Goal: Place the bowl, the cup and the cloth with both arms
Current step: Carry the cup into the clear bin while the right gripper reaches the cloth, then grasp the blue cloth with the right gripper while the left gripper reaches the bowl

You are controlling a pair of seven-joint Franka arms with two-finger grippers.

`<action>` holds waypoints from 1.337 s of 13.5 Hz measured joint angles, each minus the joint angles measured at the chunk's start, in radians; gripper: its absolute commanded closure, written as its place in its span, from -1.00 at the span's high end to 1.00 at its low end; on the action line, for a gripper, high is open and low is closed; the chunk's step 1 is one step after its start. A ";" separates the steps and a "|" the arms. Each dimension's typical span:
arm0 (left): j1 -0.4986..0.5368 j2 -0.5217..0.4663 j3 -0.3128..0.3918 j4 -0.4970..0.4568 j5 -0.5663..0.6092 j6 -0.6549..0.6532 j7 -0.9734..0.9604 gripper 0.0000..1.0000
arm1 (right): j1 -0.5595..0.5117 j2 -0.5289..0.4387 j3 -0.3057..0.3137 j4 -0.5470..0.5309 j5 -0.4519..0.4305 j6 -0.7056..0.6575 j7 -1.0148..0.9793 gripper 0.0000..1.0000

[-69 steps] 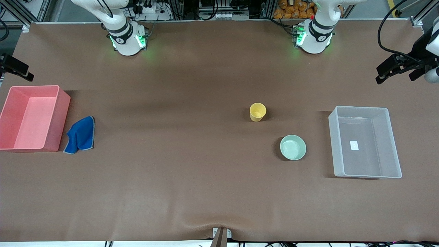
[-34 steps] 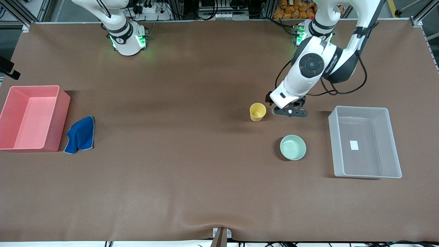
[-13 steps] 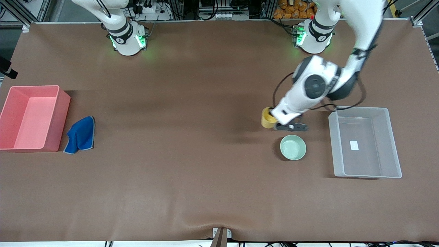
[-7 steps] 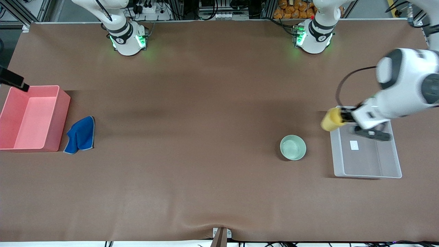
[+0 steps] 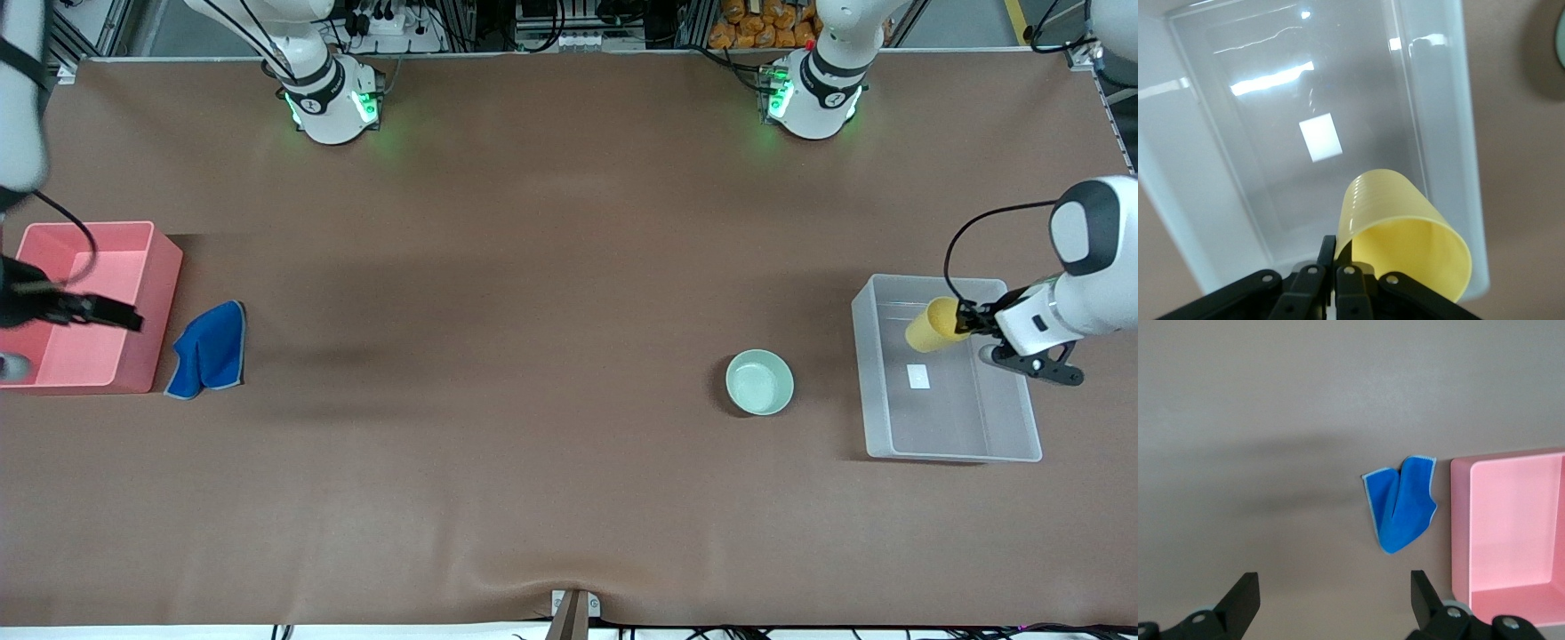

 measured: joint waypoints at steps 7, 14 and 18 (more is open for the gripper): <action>0.004 0.114 -0.003 -0.025 0.010 0.036 0.000 -0.57 | 0.024 0.243 -0.003 -0.001 -0.225 0.184 0.000 1.00; 0.016 0.084 -0.006 -0.029 0.015 0.059 -0.004 1.00 | -0.076 0.314 -0.013 -0.068 -0.163 0.191 -0.001 1.00; 0.017 -0.061 -0.045 0.053 -0.032 -0.024 -0.017 1.00 | -0.100 0.333 -0.013 -0.137 -0.077 0.178 0.001 1.00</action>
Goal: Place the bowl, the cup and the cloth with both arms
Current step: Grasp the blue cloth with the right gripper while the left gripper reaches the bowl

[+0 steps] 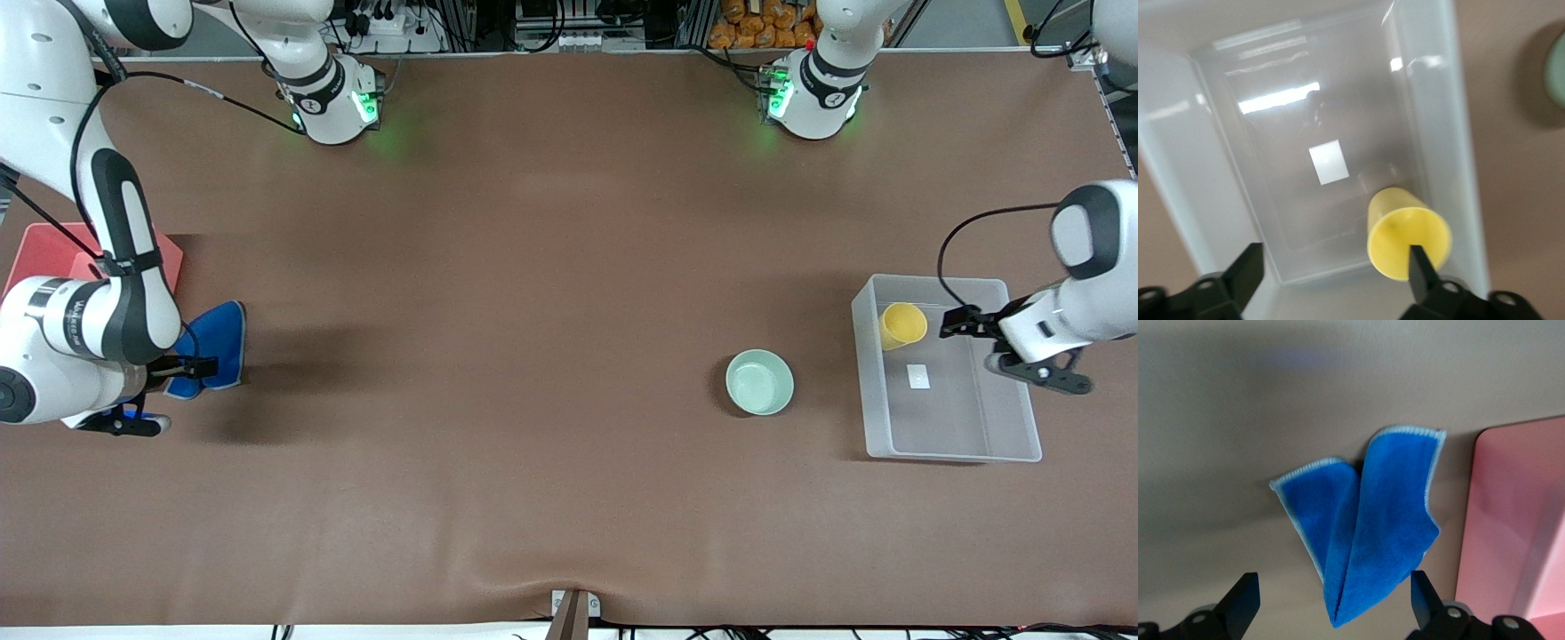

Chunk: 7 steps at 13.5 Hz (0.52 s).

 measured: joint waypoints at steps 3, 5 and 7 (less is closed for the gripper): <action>0.000 -0.038 -0.070 0.079 -0.025 -0.090 -0.131 1.00 | -0.006 0.003 0.000 -0.031 0.002 -0.019 0.000 1.00; -0.010 -0.026 -0.145 0.082 -0.025 -0.091 -0.335 1.00 | -0.016 0.004 0.000 -0.040 0.002 -0.012 0.000 0.85; -0.075 0.004 -0.178 0.082 -0.024 -0.062 -0.536 1.00 | -0.026 0.007 0.000 -0.042 0.002 0.024 0.000 0.34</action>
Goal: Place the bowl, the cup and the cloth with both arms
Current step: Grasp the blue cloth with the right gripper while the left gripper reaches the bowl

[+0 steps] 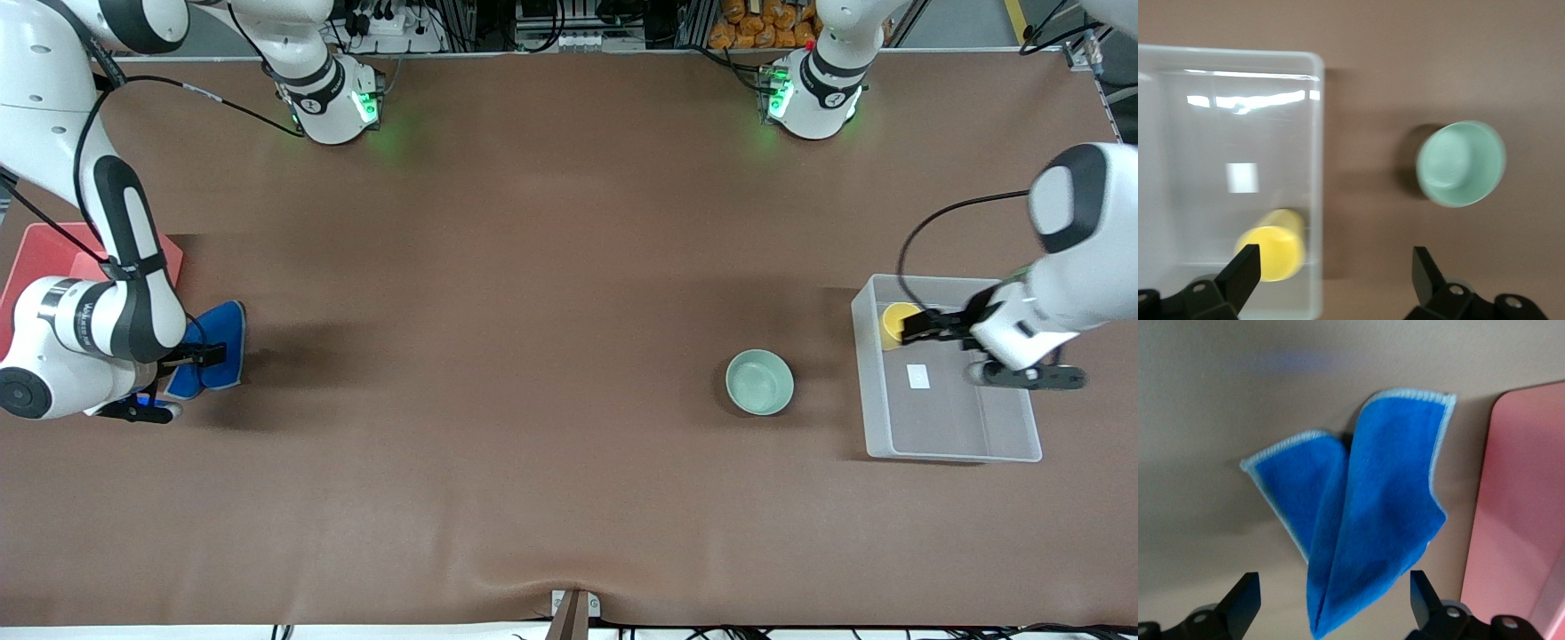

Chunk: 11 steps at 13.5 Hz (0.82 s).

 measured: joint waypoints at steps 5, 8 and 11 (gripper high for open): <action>-0.174 0.140 -0.001 -0.006 0.173 0.098 -0.411 0.94 | -0.026 0.032 0.000 -0.006 0.001 0.083 0.000 -1.00; -0.218 0.241 0.000 -0.012 0.377 0.103 -0.608 0.75 | -0.025 0.037 0.003 -0.005 0.001 0.088 0.000 -1.00; -0.214 0.324 0.008 -0.013 0.407 0.132 -0.627 0.47 | -0.023 0.037 0.008 0.002 0.001 0.100 0.000 -1.00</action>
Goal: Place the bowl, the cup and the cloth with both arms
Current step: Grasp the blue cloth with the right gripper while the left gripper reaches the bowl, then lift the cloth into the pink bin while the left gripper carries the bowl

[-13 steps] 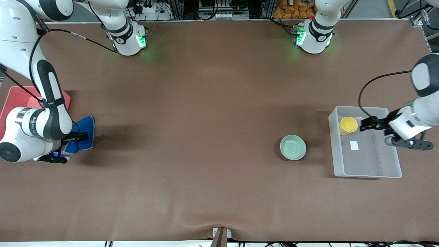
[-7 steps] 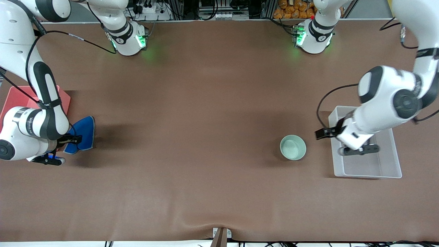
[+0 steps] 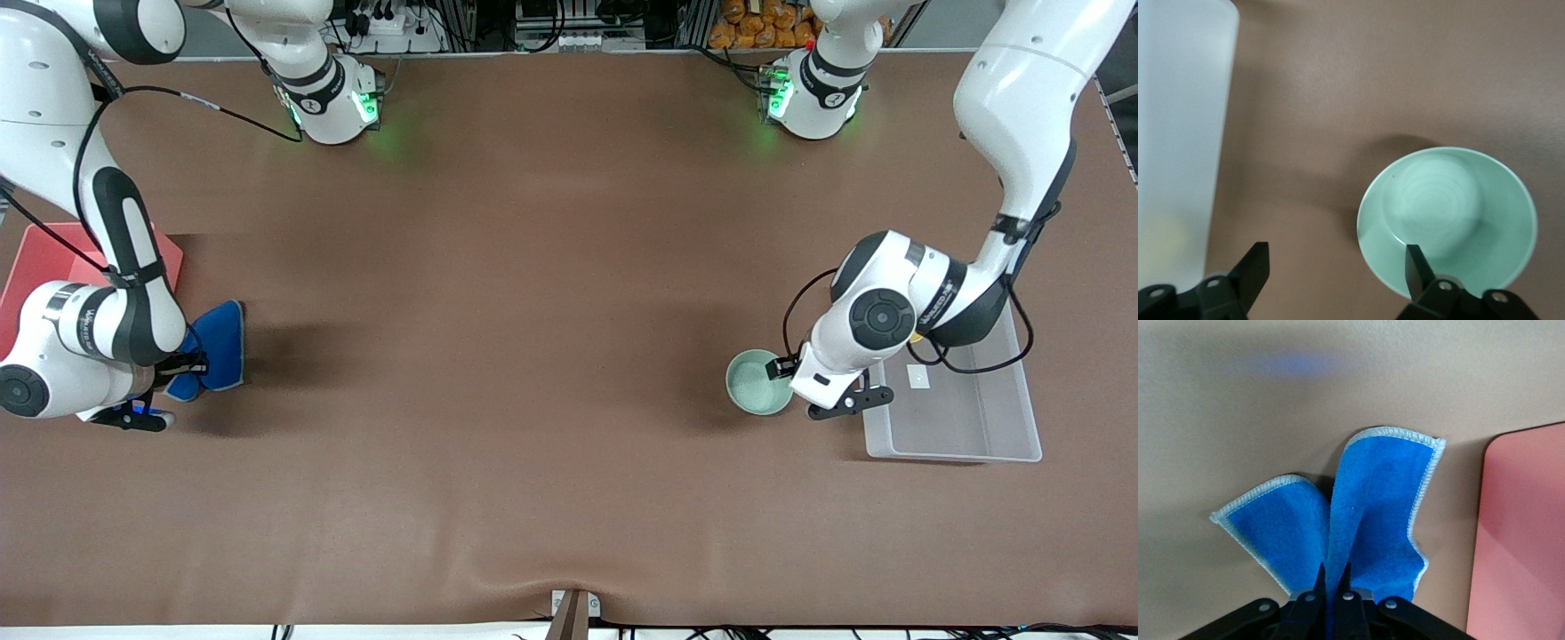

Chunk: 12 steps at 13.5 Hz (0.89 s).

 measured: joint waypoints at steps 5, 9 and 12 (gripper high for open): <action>0.006 0.090 0.004 0.000 0.001 0.059 0.000 -0.96 | 0.028 -0.039 0.008 0.036 0.000 0.045 0.000 -1.00; 0.006 0.088 -0.002 0.009 0.002 0.061 0.004 -1.00 | 0.048 -0.130 0.008 0.042 -0.002 0.041 -0.002 -1.00; 0.011 0.060 -0.007 0.026 0.002 0.061 0.033 -1.00 | 0.072 -0.201 0.009 0.042 -0.049 0.016 -0.002 -1.00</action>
